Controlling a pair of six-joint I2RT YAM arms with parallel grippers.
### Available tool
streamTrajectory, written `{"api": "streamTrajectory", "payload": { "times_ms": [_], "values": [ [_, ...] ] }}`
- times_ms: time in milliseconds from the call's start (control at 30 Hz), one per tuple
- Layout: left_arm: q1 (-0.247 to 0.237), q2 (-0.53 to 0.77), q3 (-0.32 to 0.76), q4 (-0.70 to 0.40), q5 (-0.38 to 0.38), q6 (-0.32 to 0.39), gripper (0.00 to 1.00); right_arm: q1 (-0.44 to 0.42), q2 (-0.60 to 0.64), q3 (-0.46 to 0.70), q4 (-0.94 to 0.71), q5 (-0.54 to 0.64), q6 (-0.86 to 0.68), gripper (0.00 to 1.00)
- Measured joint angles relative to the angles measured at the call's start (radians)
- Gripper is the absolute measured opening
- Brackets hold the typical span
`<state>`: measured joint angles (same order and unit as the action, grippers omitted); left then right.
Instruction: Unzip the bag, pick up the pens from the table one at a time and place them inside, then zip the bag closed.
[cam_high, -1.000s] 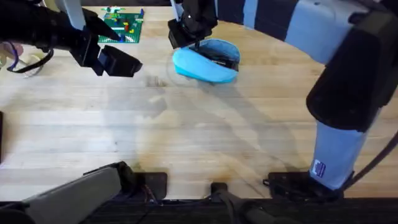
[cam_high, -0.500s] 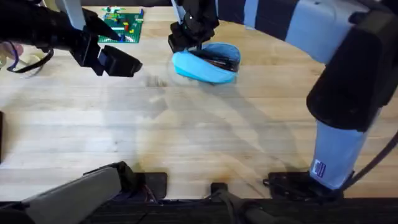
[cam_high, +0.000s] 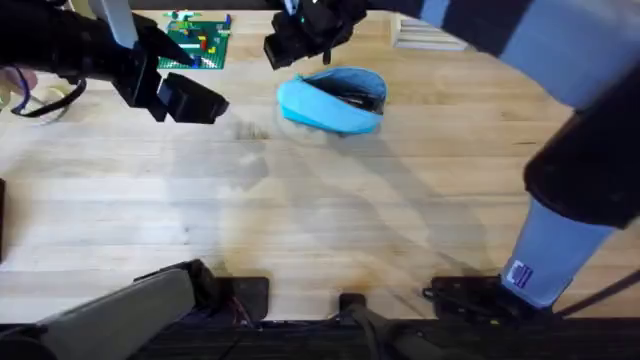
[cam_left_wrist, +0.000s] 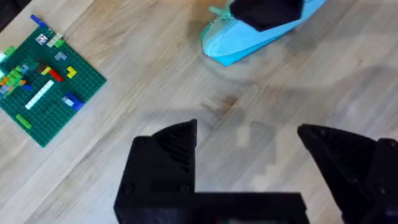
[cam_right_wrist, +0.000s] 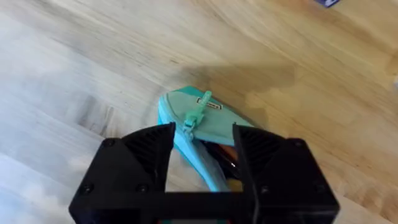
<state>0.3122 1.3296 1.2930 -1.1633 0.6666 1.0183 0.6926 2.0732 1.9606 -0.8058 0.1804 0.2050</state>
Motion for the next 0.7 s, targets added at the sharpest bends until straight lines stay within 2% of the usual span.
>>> {"api": "streamTrajectory", "payload": {
  "times_ms": [100, 167, 233, 700],
  "values": [
    [0.000, 0.000, 0.000, 0.000, 0.000, 0.000, 0.993, 0.000, -0.036, 0.008, -0.034, 0.000, 0.000, 0.696],
    [0.000, 0.000, 0.000, 0.000, 0.000, 0.000, 0.993, 0.000, -0.050, 0.009, -0.051, 0.000, -0.003, 0.903],
    [0.000, 0.000, 0.000, 0.000, 0.000, 0.000, 0.993, 0.000, -0.052, 0.010, -0.061, 0.000, -0.004, 0.986],
    [0.000, 0.000, 0.000, 0.000, 0.000, 0.000, 0.994, 0.000, -0.050, 0.010, -0.086, 0.000, -0.004, 0.997]
  ]
}}
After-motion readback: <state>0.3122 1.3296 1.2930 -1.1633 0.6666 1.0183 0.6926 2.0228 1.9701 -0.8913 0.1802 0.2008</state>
